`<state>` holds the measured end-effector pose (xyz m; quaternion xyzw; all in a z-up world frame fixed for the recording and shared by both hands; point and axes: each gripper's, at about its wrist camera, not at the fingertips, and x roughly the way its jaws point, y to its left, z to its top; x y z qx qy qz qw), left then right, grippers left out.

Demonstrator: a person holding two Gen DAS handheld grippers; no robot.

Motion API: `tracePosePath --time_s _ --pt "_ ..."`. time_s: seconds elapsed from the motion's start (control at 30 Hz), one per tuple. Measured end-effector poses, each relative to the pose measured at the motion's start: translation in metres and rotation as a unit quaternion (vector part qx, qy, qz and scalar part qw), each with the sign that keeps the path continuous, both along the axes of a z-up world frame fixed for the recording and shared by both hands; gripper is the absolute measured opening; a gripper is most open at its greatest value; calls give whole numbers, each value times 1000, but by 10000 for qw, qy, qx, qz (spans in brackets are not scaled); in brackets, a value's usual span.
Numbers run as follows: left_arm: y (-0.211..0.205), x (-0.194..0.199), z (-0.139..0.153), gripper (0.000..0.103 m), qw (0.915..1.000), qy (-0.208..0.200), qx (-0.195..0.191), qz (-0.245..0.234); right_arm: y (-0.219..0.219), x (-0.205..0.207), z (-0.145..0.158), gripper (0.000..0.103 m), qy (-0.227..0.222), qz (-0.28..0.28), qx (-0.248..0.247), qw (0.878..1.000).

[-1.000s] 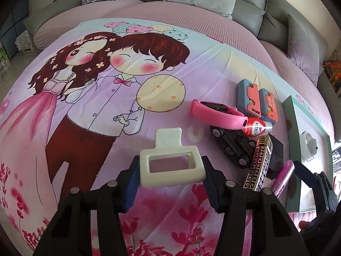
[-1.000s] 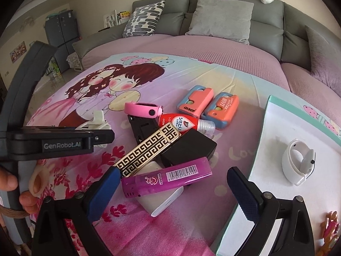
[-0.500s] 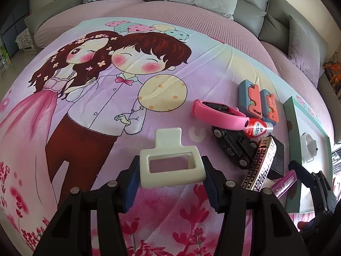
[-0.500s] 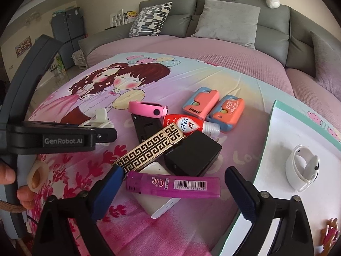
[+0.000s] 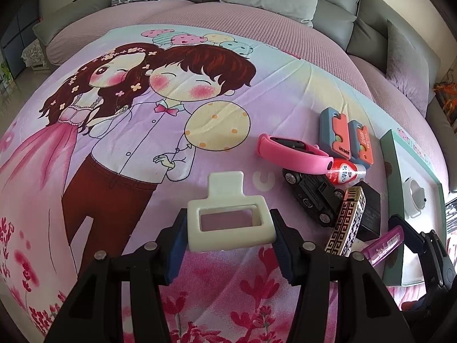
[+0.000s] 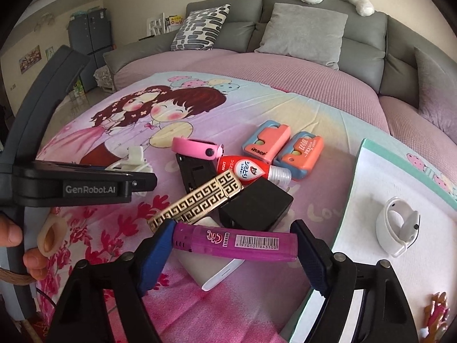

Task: Organize rigid objects
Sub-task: 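Carry the hair clip and pink lighter into the tray and open both grippers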

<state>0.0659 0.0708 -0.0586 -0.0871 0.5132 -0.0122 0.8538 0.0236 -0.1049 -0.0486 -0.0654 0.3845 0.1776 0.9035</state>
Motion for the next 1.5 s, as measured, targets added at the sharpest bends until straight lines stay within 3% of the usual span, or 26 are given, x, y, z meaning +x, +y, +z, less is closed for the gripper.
tracePosePath --time_s 0.23,0.43,0.73,0.93,1.17,1.5 --pt "-3 -4 13 56 9997 -221 58 -25 -5 -2 10 84 -182 -138 130 9997" --pt "-12 -10 36 56 9983 -578 64 -68 -27 -1 23 84 -427 -684 401 9959" --pt "-57 -17 64 56 9931 -1073 -29 -466 -78 -6 42 84 -706 -1705 546 9813" --pt "-96 -21 73 56 9894 -1166 -25 -865 -118 -10 49 84 -787 -2296 503 9688" --pt "-144 -24 73 56 9837 -1092 28 -1430 -164 -15 48 84 -696 -3072 400 9482" --pt "-210 -31 65 56 9720 -973 43 -2137 -219 -28 39 84 -345 -4243 251 9045"
